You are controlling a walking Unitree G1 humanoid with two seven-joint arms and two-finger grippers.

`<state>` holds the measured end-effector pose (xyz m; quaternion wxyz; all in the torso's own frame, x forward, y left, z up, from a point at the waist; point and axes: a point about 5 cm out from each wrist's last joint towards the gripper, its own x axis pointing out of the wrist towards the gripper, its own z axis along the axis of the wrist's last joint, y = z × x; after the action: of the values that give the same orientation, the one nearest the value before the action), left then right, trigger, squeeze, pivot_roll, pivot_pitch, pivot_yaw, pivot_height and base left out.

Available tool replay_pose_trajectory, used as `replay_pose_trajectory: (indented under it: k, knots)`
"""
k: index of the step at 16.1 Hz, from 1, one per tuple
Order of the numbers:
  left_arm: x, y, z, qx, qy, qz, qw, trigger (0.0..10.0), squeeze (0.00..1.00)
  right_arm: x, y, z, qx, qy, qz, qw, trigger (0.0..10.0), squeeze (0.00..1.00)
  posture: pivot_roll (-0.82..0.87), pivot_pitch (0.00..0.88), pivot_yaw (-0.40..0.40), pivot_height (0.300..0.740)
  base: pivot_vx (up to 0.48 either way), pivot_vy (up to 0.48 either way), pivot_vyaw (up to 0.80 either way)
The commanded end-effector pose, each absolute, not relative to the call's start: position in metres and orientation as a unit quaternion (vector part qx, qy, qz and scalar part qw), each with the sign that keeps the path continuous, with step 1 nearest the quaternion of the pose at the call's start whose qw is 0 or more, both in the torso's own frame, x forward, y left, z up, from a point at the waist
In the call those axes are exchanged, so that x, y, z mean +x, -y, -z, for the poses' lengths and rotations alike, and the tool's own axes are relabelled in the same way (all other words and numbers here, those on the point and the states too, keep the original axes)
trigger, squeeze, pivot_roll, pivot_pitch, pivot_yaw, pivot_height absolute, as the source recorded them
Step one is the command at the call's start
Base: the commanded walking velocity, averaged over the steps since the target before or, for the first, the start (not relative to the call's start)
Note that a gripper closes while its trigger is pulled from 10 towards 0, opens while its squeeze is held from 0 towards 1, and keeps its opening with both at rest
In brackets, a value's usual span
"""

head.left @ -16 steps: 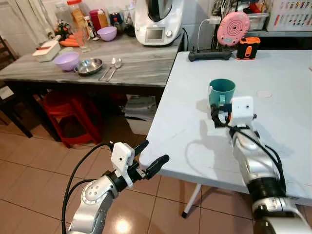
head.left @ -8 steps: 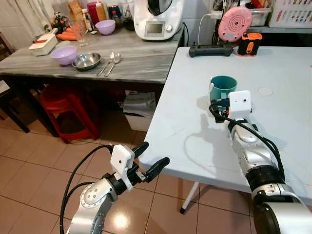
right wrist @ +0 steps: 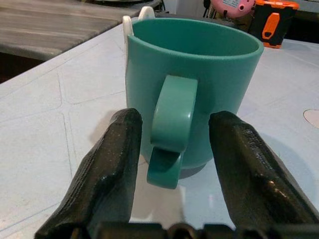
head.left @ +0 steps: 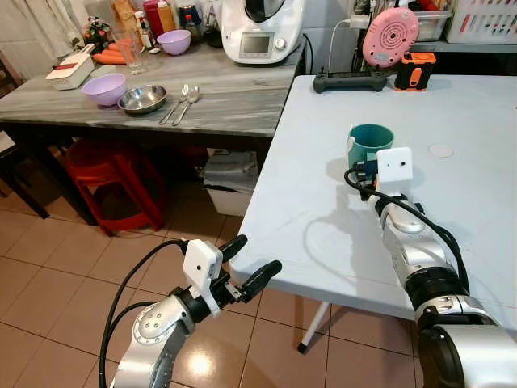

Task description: Setting the table

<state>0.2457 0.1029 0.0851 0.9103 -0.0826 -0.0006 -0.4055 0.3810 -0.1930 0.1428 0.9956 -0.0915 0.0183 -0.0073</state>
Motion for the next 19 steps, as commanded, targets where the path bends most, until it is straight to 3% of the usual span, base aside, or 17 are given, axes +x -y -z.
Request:
replay_pose_trajectory:
  k: [1, 13, 16, 17, 18, 19]
  knots:
    - [0.246, -0.103, -0.089, -0.084, 0.009, 0.413, 0.907, 10.0, 0.00, 0.385, 0.189, -0.152, -0.089, -0.004, 0.002, 0.996, 0.0, 0.00, -0.05, 0.065, 0.113, 0.740, 0.000, 0.000, 0.00]
    - [0.255, -0.102, -0.092, -0.074, 0.017, 0.417, 0.906, 10.0, 0.00, 0.383, 0.193, -0.150, -0.083, 0.009, 0.011, 0.996, 0.0, 0.00, -0.05, 0.015, 0.124, 0.740, 0.000, 0.000, 0.00]
    - [0.270, -0.109, -0.091, -0.058, 0.015, 0.361, 0.931, 10.0, 0.00, 0.376, 0.198, -0.151, -0.065, 0.031, 0.026, 0.997, 0.0, 0.00, -0.05, 0.000, 0.126, 0.740, 0.000, 0.000, 0.00]
    - [0.281, -0.116, -0.089, -0.037, 0.012, 0.309, 0.950, 10.0, 0.00, 0.369, 0.201, -0.149, -0.053, 0.040, 0.036, 0.997, 0.9, 0.00, -0.06, 0.000, 0.131, 0.740, 0.000, 0.000, 0.00]
    - [0.285, -0.120, -0.089, -0.038, 0.011, 0.286, 0.957, 10.0, 0.00, 0.366, 0.202, -0.147, -0.046, 0.043, 0.042, 0.997, 10.0, 0.00, -0.06, 0.000, 0.132, 0.740, 0.000, 0.000, 0.00]
    - [0.293, -0.128, -0.092, -0.038, 0.017, 0.247, 0.968, 10.0, 0.00, 0.356, 0.205, -0.146, -0.033, 0.056, 0.060, 0.996, 10.0, 0.00, -0.07, 0.000, 0.137, 0.740, 0.000, 0.000, 0.00]
